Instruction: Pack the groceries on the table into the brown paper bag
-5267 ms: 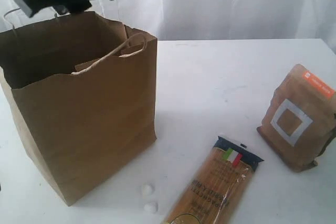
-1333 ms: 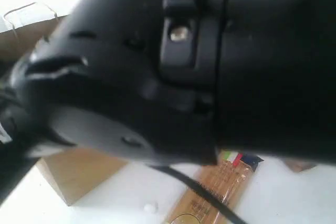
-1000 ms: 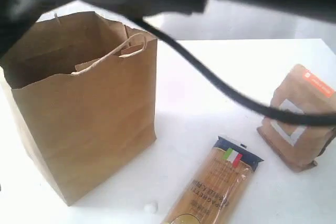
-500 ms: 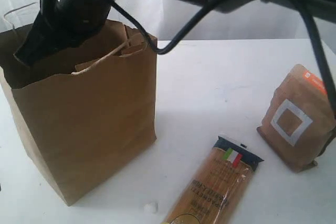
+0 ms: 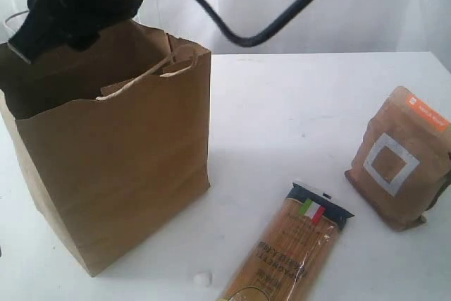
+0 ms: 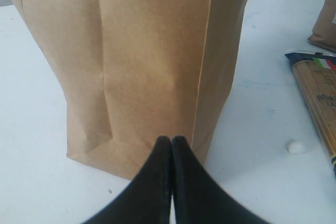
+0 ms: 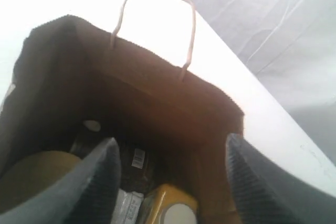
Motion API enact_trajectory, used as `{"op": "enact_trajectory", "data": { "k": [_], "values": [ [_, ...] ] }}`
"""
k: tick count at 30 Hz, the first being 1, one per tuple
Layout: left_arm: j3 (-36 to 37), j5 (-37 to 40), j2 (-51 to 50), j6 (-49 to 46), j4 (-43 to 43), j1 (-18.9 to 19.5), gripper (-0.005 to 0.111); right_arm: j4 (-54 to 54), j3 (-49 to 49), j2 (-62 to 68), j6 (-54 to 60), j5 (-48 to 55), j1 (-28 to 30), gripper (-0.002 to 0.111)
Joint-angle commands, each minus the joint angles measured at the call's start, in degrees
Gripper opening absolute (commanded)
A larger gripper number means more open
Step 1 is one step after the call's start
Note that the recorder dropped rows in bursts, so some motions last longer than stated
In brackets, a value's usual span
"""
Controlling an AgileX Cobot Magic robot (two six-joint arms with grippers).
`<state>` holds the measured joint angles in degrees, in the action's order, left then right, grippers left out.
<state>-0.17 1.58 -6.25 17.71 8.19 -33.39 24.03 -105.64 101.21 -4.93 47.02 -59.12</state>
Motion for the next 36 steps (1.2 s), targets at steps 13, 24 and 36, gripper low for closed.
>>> {"op": "enact_trajectory", "data": {
  "k": [13,24,36],
  "values": [
    [0.17,-0.22,0.30,0.31,-0.06,0.11,0.000,3.14,0.58,-4.35,14.78,3.19,-14.82,0.055],
    [0.17,-0.22,0.30,0.31,-0.06,0.11,0.000,-8.87,1.14,3.66,19.29,8.97,-15.64,0.055],
    [0.17,-0.22,0.30,0.31,-0.06,0.11,0.000,-8.78,6.43,4.13,10.49,10.08,-16.43,0.055]
  ]
}}
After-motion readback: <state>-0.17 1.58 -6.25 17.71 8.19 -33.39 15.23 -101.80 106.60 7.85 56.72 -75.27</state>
